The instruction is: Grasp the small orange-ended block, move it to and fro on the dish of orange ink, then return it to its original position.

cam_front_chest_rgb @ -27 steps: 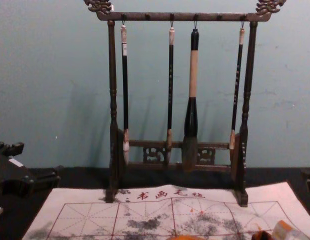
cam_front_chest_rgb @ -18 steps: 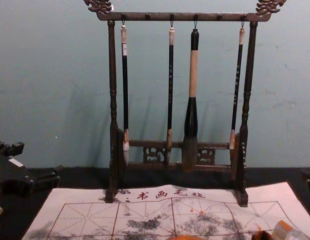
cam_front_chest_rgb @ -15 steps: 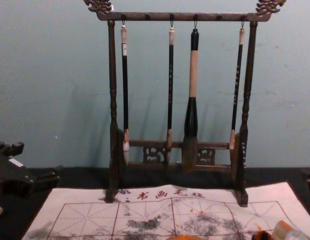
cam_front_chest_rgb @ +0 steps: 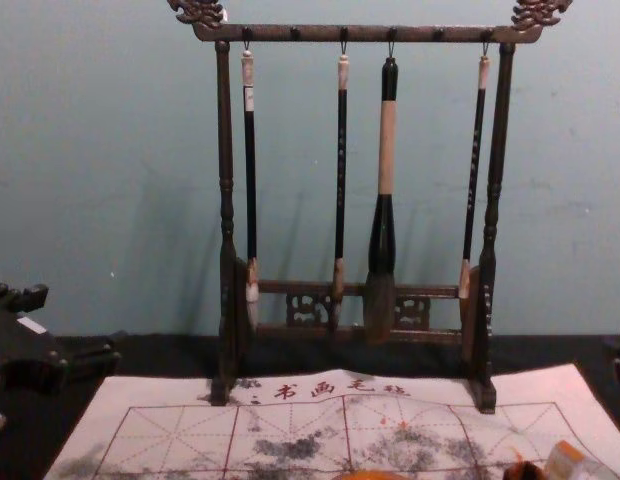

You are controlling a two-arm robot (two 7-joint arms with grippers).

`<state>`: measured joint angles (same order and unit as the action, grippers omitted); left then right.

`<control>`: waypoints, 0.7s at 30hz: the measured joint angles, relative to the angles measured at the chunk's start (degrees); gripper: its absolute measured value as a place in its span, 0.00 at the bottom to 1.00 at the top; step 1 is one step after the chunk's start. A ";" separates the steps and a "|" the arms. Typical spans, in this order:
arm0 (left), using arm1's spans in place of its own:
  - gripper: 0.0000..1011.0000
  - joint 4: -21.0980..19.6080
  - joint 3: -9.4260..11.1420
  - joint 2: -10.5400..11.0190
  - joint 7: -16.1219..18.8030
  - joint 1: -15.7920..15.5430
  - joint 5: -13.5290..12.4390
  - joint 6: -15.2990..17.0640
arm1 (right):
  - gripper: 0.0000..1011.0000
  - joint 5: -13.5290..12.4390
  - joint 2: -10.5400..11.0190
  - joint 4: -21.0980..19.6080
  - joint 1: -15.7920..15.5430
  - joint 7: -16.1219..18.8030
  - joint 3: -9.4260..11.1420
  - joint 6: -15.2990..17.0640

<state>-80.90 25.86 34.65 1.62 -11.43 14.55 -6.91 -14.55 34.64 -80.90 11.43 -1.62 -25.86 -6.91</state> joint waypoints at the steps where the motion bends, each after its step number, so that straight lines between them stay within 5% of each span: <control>1: 1.00 0.00 0.00 0.00 0.00 0.00 0.00 0.00 | 0.99 0.00 0.00 0.00 0.00 0.00 0.00 0.00; 21: 1.00 0.00 0.00 0.00 0.00 0.00 0.00 0.00 | 0.99 0.00 0.00 0.00 0.00 0.00 0.00 0.00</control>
<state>-80.90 25.86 34.65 1.62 -11.43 14.55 -6.91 -14.55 34.65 -80.90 11.43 -1.62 -25.86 -6.91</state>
